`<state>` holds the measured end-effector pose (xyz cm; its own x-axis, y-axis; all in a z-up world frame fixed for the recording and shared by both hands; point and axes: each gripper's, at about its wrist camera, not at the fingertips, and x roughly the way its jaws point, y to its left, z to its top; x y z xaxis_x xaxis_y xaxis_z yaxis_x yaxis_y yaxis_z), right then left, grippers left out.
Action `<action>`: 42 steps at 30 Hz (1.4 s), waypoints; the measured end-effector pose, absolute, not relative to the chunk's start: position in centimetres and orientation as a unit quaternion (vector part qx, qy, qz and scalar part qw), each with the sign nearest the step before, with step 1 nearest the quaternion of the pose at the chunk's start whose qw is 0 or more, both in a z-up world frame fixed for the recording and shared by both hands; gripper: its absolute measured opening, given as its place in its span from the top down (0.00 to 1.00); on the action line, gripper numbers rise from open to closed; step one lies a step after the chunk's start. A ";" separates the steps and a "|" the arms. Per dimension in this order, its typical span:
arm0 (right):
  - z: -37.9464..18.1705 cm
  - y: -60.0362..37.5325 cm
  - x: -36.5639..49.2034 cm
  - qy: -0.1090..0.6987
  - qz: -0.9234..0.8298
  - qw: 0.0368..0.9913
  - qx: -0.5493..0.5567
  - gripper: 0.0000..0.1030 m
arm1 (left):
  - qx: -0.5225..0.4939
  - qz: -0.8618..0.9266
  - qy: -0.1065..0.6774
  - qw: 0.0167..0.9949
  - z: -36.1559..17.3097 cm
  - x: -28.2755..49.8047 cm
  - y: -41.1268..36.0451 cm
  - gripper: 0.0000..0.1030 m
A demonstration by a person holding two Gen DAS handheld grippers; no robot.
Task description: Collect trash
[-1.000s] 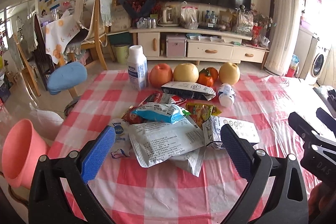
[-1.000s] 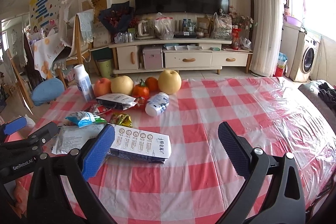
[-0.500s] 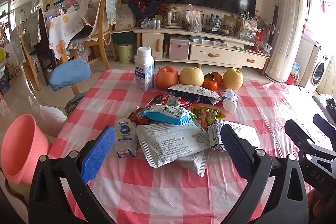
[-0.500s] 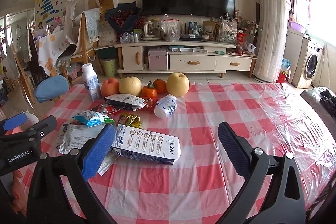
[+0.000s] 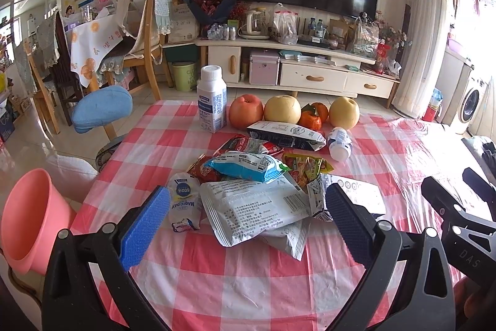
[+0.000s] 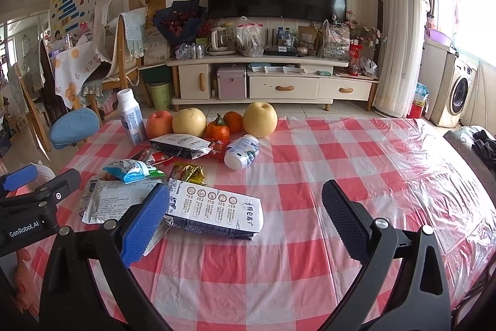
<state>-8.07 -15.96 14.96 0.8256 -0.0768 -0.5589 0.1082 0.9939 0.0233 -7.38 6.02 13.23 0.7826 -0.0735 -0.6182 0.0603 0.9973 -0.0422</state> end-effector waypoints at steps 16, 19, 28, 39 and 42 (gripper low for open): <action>14.4 -16.8 -7.9 0.300 -0.052 0.952 0.025 0.04 | 0.004 -0.043 0.334 0.941 12.8 -7.1 4.9 0.04; 14.4 -17.0 -7.9 0.301 -0.053 0.952 0.026 0.04 | 0.007 -0.045 0.337 0.940 12.7 -7.0 4.6 0.04; 13.9 -17.2 -7.7 0.310 -0.051 0.949 0.022 0.04 | 0.020 -0.054 0.346 0.937 11.9 -6.8 3.9 0.04; 11.0 -20.3 -6.2 0.356 -0.025 0.931 0.079 0.04 | 0.042 -0.068 0.367 0.927 10.4 -5.8 3.2 0.04; 10.0 -20.6 -5.5 0.372 -0.001 0.923 0.096 0.04 | 0.051 -0.074 0.375 0.923 9.8 -5.4 3.0 0.04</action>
<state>-5.48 -20.62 10.03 0.7229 0.0702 -0.6873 0.0725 0.9816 0.1766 -5.40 3.04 9.85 0.7084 -0.0976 -0.6990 0.1746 0.9838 0.0396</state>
